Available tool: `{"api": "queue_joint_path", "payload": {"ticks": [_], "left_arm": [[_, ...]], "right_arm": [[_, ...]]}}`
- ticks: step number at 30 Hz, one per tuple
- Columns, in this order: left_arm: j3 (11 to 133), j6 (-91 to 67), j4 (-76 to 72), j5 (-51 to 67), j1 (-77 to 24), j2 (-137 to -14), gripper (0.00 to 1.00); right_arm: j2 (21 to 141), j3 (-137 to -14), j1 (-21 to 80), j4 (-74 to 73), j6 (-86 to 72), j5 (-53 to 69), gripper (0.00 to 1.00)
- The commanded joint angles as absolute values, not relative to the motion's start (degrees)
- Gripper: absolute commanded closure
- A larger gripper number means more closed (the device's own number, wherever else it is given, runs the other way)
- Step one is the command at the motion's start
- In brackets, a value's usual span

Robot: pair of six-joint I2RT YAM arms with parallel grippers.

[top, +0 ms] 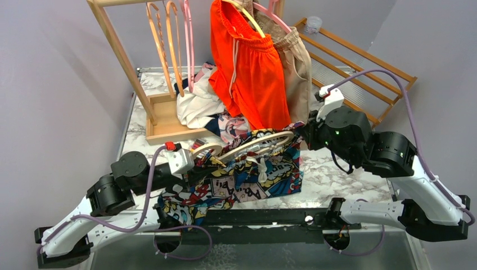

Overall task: Place the shorts on the hanger
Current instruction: Hang the shorts on the hanger.

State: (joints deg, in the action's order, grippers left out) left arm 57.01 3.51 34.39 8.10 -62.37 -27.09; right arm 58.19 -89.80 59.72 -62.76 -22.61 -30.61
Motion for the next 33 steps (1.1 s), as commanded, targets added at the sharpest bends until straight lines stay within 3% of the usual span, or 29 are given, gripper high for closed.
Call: {"api": "queue_joint_path", "payload": {"ticks": [1, 12, 23, 33], "left_arm": [[55.93, 5.49, 35.12, 5.56, -62.31, -27.91, 1.00], [51.91, 7.38, 33.42, 6.39, -62.31, -33.02, 1.00], [42.47, 5.84, 17.73, 6.56, -62.31, -33.51, 1.00], [35.18, -1.59, 7.19, -4.40, -62.27, -30.77, 1.00]], "right_arm": [[59.36, -92.43, 59.71, -66.23, -23.25, -32.26, 0.99], [63.54, -97.02, 59.76, -69.90, -22.51, -23.94, 0.99], [66.82, -97.80, 59.77, -64.14, -24.06, -11.56, 0.99], [67.94, -99.90, 59.69, -57.35, -24.21, -0.48, 0.99]]}}
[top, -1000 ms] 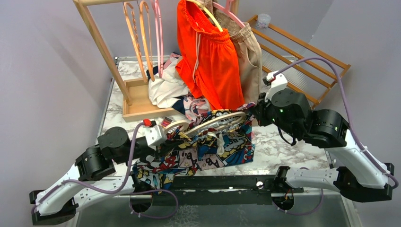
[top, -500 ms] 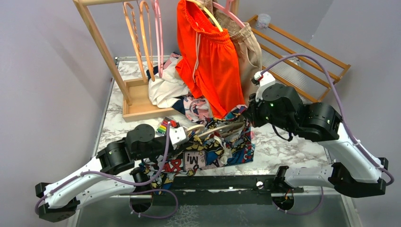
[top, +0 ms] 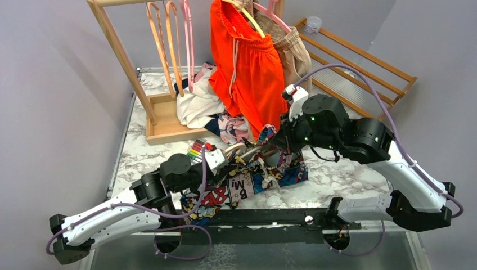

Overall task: Place the shorts on the hanger
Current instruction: Hang the shorts on the hanger.

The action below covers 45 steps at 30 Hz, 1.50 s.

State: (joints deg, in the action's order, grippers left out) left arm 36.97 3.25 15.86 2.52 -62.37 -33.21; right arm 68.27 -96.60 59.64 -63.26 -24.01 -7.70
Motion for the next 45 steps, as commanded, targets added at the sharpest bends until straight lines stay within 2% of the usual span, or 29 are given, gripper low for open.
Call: {"api": "queue_joint_path", "payload": {"ticks": [1, 5, 9, 15, 24, 26, 29, 31, 35, 39, 45], "left_arm": [[34.68, -2.61, 6.69, -5.07, -62.31, -29.87, 1.00], [33.38, -4.82, 5.50, -8.54, -62.31, -27.99, 1.00], [33.84, -5.49, 5.55, -9.69, -62.36, -29.07, 1.00], [35.23, -7.16, 2.72, -8.13, -62.29, -31.20, 1.00], [32.92, -8.41, -3.58, -4.46, -62.31, -28.03, 1.00], [31.89, -8.51, -3.93, -4.44, -62.31, -27.06, 1.00], [30.21, -8.75, -4.49, -4.49, -62.31, -25.14, 1.00], [28.94, -9.15, -5.22, -4.32, -62.31, -23.66, 1.00], [26.50, -9.73, -6.41, -4.19, -62.31, -20.31, 1.00], [24.94, -10.14, -6.77, -3.76, -62.31, -17.00, 1.00], [23.86, -11.41, -6.27, -3.43, -62.31, -14.10, 1.00]], "right_arm": [[67.94, -100.72, 59.73, -57.31, -24.04, -0.37, 0.99], [67.41, -101.99, 59.70, -55.96, -23.57, 2.48, 0.99], [66.04, -98.26, 59.70, -52.16, -24.18, 6.52, 0.99], [68.07, -91.36, 59.76, -50.44, -26.85, 9.92, 0.99], [69.31, -85.64, 59.75, -42.00, -27.99, 16.21, 0.99], [70.22, -85.52, 59.75, -41.82, -26.54, 17.65, 0.90], [70.63, -86.07, 59.76, -42.01, -24.27, 19.57, 0.64], [69.78, -86.74, 59.73, -41.99, -23.36, 19.10, 0.51], [67.84, -89.78, 59.74, -43.70, -21.14, 17.33, 0.31], [65.96, -93.05, 59.75, -46.85, -18.13, 15.58, 0.18], [59.57, -92.10, 59.73, -49.24, -16.20, 3.03, 0.16]]}}
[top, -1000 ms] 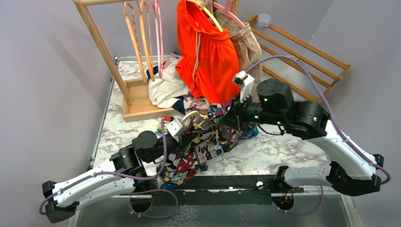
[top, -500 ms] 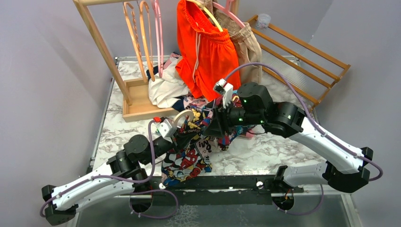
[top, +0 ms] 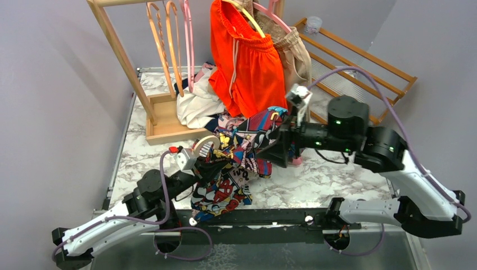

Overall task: Place the shorts on the hanger
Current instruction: Hang the shorts on the hanger.

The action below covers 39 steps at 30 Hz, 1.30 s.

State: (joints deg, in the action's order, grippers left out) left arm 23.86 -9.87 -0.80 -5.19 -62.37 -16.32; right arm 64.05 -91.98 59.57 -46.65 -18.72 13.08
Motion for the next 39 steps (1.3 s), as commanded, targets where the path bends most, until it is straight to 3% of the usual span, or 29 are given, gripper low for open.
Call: {"api": "queue_joint_path", "payload": {"ticks": [1, 6, 17, 24, 29, 33, 39], "left_arm": [[23.72, -11.62, -6.24, -3.45, -62.31, -13.66, 1.00], [23.18, -12.80, -6.35, -3.50, -62.31, -11.70, 1.00], [23.85, -14.12, -5.04, -2.37, -62.31, -10.72, 1.00], [24.65, -14.59, -3.34, -1.71, -62.31, -8.95, 1.00], [25.36, -14.59, -2.83, -1.67, -62.31, -8.11, 1.00], [26.11, -14.42, -2.65, -1.60, -62.31, -7.78, 1.00], [27.25, -13.94, -2.21, -4.30, -62.32, -6.10, 1.00]], "right_arm": [[58.18, -90.88, 59.76, -49.00, -16.81, -0.65, 0.16], [50.28, -80.77, 59.74, -43.28, -21.94, -15.14, 0.19], [49.78, -70.02, 59.72, -31.14, -28.98, -21.28, 0.22], [51.64, -67.65, 59.74, -25.49, -28.47, -25.00, 0.40], [53.00, -66.98, 59.71, -23.99, -28.11, -23.57, 0.69], [52.61, -66.51, 59.76, -24.68, -27.45, -22.59, 0.98], [49.52, -64.53, 59.73, -26.89, -25.94, -18.09, 0.99]]}}
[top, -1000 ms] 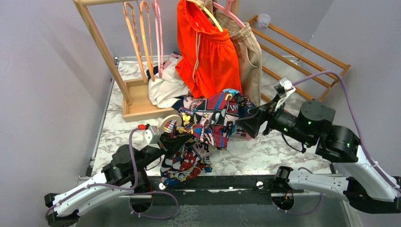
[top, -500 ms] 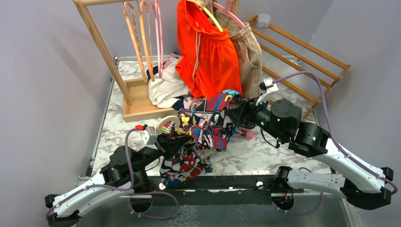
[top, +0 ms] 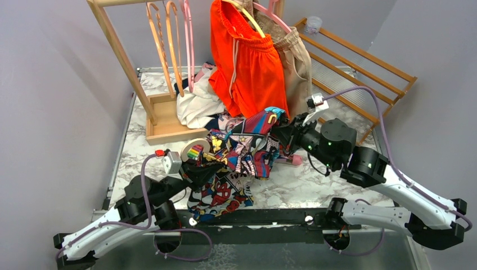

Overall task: Place the shorts on the hanger
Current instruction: Hang the shorts on the hanger.

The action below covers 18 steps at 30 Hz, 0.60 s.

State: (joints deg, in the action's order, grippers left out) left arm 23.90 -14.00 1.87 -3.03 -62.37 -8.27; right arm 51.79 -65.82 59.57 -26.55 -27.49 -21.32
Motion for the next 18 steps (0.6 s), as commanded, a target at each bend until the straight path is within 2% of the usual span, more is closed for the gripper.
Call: {"api": "queue_joint_path", "payload": {"ticks": [1, 15, 16, 18], "left_arm": [[27.51, -13.78, -2.20, -4.90, -62.31, -5.66, 1.00], [28.50, -12.34, -2.53, -8.96, -62.29, -5.02, 1.00], [28.62, -11.97, -2.15, -8.56, -62.31, -5.13, 1.00], [29.18, -11.49, -0.96, -7.26, -62.31, -5.71, 1.00]], "right_arm": [[49.43, -64.58, 59.76, -28.56, -25.71, -16.84, 0.99], [48.42, -61.98, 59.70, -37.44, -24.71, -6.92, 0.99], [48.22, -62.38, 59.76, -37.55, -23.45, -4.53, 0.95], [48.16, -64.74, 59.76, -39.02, -20.42, -0.58, 0.75]]}}
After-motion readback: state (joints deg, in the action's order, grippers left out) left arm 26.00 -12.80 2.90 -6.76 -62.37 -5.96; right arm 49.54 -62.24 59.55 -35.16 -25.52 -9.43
